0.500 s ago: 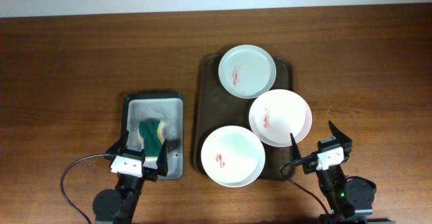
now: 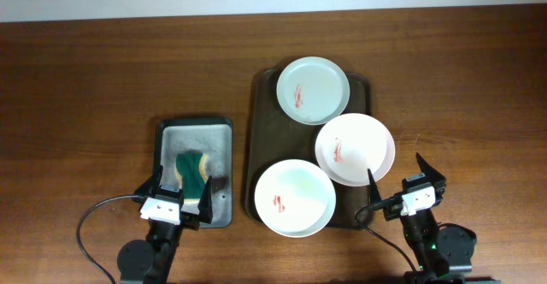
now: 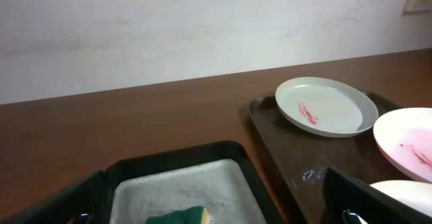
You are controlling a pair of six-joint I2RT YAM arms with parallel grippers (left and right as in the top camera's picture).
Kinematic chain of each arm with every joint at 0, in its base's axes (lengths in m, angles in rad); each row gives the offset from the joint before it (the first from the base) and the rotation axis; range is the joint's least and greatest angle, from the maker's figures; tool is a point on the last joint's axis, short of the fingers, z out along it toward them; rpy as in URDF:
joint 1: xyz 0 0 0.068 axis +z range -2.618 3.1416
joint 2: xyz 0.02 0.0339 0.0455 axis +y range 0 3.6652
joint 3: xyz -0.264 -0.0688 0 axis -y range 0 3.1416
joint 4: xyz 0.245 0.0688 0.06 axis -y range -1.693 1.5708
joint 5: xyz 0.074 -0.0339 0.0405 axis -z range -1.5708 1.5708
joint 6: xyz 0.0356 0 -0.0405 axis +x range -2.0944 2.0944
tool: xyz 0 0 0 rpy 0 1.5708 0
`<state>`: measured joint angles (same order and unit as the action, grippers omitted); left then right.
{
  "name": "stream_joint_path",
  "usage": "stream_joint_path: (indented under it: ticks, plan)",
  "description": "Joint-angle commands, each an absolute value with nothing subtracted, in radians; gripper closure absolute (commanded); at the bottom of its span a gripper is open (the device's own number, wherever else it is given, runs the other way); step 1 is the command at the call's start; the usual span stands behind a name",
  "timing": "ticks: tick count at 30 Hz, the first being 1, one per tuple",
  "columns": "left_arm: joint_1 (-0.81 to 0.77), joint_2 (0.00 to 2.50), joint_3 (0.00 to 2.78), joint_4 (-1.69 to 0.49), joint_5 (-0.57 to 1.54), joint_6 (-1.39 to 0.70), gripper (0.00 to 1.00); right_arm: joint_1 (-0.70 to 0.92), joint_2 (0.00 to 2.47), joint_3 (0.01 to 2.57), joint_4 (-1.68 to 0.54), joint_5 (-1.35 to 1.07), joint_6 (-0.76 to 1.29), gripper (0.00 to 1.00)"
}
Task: Clean dirty plates on tray and stack at the side
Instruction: 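Move both grippers forward toward the sponge and the plates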
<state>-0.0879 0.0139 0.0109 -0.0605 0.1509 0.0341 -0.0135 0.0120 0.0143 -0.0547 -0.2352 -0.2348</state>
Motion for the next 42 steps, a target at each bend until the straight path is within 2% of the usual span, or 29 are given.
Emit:
stream_joint_path:
  ticks: [1,16,20,24,31,36,40,42]
  plan:
    - [-0.082,0.012,0.009,-0.066,0.161,0.046,0.01,-0.017,0.006,0.006,-0.055,-0.231,-0.224,0.01]
    - [-0.082,0.012,0.009,-0.066,0.161,0.046,0.01,-0.017,0.006,0.006,-0.055,-0.231,-0.224,0.01]
    - [-0.082,0.012,0.009,-0.044,0.250,0.046,0.01,-0.017,0.006,0.006,-0.055,-0.233,-0.224,0.01]
    - [-0.082,0.012,0.009,-0.031,0.406,0.046,0.01,-0.017,0.006,0.006,-0.051,-0.328,-0.147,0.01]
    - [-0.082,0.012,0.044,0.141,0.404,-0.064,0.01,-0.017,0.006,0.068,0.027,-0.607,-0.080,0.01]
    - [-0.082,0.093,0.297,-0.087,0.338,-0.063,0.01,-0.017,0.043,0.339,-0.199,-0.569,-0.069,0.01]
    - [-0.082,0.274,0.572,-0.372,0.260,-0.051,0.01,-0.018,0.196,0.617,-0.463,-0.532,-0.069,0.01]
    - [-0.082,0.448,0.751,-0.552,0.258,-0.047,0.01,-0.018,0.357,0.812,-0.665,-0.546,-0.069,0.01]
